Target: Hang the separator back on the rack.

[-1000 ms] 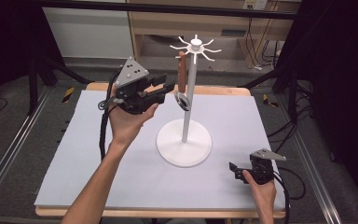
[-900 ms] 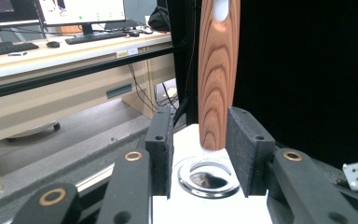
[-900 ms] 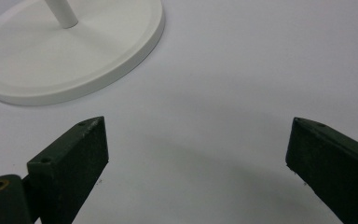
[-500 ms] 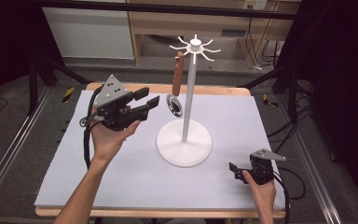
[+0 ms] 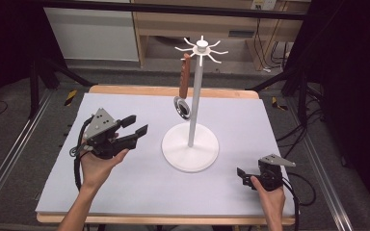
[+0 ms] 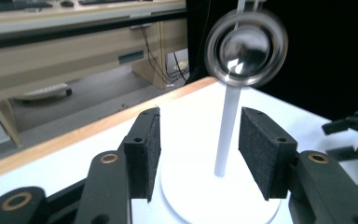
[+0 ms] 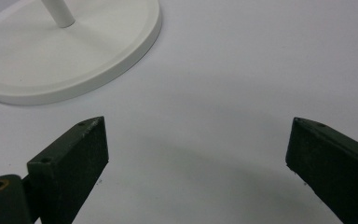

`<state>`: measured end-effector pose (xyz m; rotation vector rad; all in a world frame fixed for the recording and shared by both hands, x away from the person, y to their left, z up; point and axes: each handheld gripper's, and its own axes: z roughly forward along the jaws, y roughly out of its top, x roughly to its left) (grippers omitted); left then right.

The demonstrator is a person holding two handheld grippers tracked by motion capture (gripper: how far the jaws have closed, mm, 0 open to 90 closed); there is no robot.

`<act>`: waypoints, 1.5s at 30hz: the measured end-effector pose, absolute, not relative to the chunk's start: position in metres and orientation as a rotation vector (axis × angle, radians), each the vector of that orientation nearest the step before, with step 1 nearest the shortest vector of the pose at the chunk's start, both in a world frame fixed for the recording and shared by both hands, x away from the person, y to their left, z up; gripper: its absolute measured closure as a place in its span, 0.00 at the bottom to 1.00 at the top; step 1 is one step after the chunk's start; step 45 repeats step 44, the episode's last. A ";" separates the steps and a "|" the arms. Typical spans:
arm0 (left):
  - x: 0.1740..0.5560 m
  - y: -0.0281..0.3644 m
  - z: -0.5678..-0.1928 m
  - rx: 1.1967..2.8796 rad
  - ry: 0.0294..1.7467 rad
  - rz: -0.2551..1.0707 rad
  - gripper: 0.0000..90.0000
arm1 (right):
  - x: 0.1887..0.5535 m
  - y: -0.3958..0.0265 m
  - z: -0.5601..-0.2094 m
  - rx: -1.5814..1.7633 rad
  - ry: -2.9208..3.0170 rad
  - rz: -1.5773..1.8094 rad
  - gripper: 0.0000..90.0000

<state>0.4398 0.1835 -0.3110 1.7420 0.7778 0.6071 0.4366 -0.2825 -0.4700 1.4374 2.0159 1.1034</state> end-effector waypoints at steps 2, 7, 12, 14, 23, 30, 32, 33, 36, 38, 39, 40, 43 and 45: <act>0.440 0.188 -0.320 1.754 0.792 0.611 0.53 | 0.437 -0.283 -0.470 1.435 2.013 1.102 0.07; 0.440 0.200 -0.345 1.770 0.852 0.596 0.50 | 0.436 -0.283 -0.471 1.440 2.012 1.102 0.07; 0.443 0.212 -0.369 1.775 0.919 0.601 0.46 | 0.436 -0.283 -0.472 1.446 2.007 1.101 0.07; 0.445 0.216 -0.378 1.782 0.945 0.596 0.45 | 0.436 -0.283 -0.472 1.438 2.007 1.096 0.07; 0.448 0.241 -0.413 1.819 1.061 0.599 0.42 | 0.436 -0.286 -0.474 1.454 1.997 1.100 0.07; 0.448 0.269 -0.439 1.833 1.171 0.604 0.41 | 0.435 -0.288 -0.475 1.455 1.995 1.059 0.07; 0.448 0.275 -0.444 1.846 1.197 0.621 0.40 | 0.435 -0.290 -0.477 1.450 1.993 1.041 0.07; 0.448 0.275 -0.444 1.846 1.197 0.621 0.40 | 0.435 -0.290 -0.477 1.450 1.993 1.041 0.07; 0.450 0.284 -0.449 1.849 1.237 0.627 0.40 | 0.436 -0.290 -0.478 1.453 2.009 0.994 0.07; 0.451 0.288 -0.452 1.865 1.244 0.630 0.39 | 0.436 -0.289 -0.479 1.457 2.012 0.992 0.07; 0.451 0.288 -0.452 1.865 1.244 0.630 0.39 | 0.436 -0.289 -0.479 1.457 2.012 0.992 0.07; 0.452 0.289 -0.455 1.878 1.261 0.641 0.39 | 0.436 -0.290 -0.479 1.451 2.016 0.983 0.07; 0.453 0.291 -0.458 1.896 1.275 0.652 0.38 | 0.436 -0.291 -0.478 1.452 2.012 0.970 0.07; 0.453 0.291 -0.459 1.897 1.278 0.650 0.38 | 0.436 -0.291 -0.478 1.452 2.012 0.970 0.07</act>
